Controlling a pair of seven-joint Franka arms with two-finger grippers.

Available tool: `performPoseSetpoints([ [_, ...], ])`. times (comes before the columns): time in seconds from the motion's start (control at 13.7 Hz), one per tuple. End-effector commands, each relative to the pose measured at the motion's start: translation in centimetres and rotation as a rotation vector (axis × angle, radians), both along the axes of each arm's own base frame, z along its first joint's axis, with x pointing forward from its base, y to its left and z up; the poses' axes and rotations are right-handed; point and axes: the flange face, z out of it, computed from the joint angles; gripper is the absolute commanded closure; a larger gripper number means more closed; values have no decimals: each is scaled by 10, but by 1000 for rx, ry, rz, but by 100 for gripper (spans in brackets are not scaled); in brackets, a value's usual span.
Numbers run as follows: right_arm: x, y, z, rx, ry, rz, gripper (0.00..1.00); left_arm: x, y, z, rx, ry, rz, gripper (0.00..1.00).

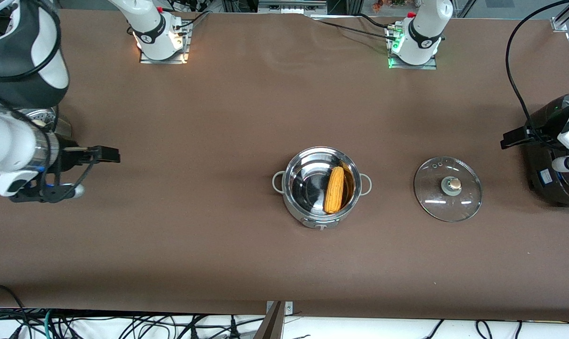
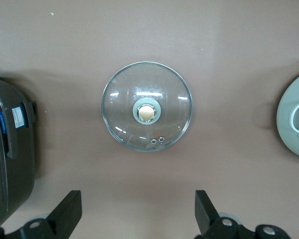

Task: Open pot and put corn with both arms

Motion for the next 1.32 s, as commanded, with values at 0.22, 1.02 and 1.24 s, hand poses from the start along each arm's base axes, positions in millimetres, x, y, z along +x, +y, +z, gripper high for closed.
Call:
performPoseSetpoints([
  [0.22,-35,-14,44,-152,-136,41,0,-6,1,22,-3,-16,10,0],
  [1.02,-136,-17,90,-88,-257,33,0,-27,7,109,-44,-118,31,0],
  [1.24,-136,-19,84,-88,-244,25,0,-25,-1,106,-36,-111,16,0],
])
